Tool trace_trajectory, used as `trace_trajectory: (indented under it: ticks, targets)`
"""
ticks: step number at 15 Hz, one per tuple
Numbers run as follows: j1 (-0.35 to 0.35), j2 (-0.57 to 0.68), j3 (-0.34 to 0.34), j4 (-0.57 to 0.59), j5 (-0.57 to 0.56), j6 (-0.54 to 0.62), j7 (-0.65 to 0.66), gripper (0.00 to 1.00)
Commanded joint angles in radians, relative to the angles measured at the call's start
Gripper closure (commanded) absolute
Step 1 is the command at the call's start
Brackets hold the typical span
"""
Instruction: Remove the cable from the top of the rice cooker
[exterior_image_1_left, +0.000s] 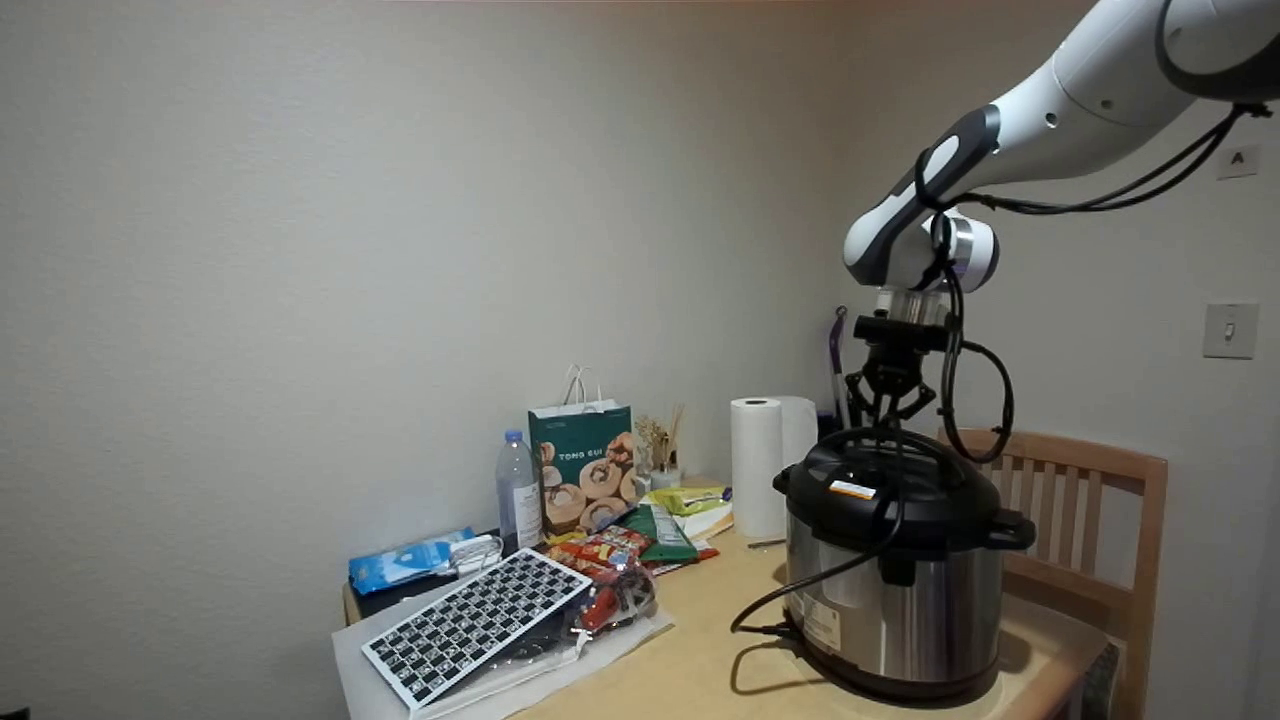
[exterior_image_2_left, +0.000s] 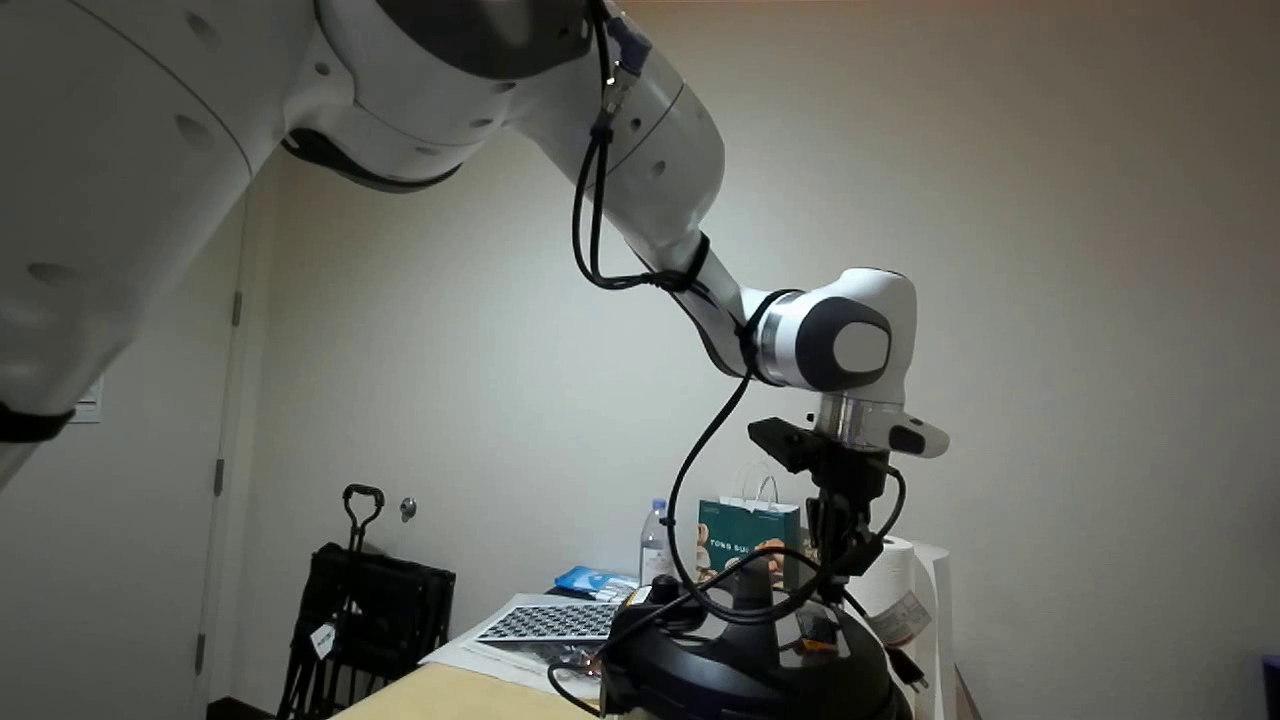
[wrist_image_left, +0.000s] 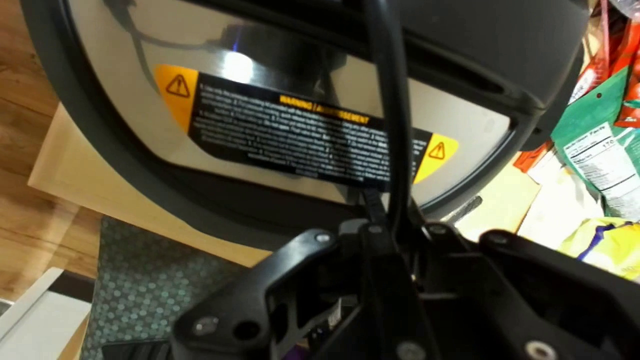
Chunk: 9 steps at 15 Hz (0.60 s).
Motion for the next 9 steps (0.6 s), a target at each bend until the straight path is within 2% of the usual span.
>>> trace_trajectory:
  ticks: [1, 5, 9]
  targets:
    - [0.030, -0.040, 0.009, -0.003, -0.076, 0.064, -0.017, 0.98]
    - [0.074, -0.099, 0.041, 0.000, -0.151, 0.106, -0.067, 0.98]
    - [0.127, -0.140, 0.106, 0.011, -0.178, 0.085, -0.148, 0.98]
